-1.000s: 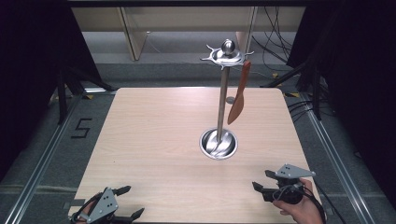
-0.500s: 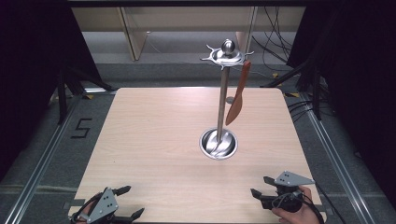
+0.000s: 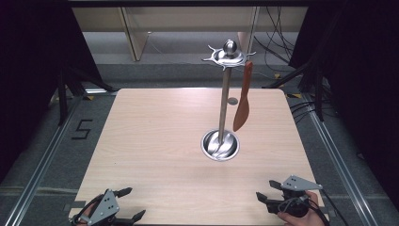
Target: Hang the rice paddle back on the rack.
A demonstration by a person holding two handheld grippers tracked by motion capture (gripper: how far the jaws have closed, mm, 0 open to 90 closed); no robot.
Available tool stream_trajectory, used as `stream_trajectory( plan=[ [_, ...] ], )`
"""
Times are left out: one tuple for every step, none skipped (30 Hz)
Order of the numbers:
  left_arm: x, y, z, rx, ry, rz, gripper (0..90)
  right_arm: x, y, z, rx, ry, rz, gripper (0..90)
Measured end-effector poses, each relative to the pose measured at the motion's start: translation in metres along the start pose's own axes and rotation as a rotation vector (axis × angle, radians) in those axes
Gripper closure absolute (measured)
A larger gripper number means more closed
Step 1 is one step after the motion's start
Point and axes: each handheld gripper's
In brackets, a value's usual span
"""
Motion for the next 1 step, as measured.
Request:
stream_trajectory(
  plan=[
    [0.0000, 0.0000, -0.0001, 0.000, -0.001, 0.000, 17.3, 0.0002, 0.0007, -0.0004, 0.001, -0.004, -0.010, 30.6]
  ],
)
Point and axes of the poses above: each handheld gripper's, and its own axes: z roughly forward along the jaws, x roughly out of its top, y roughly to its right, and after that the axes turned 8 degrees about -x, right-handed
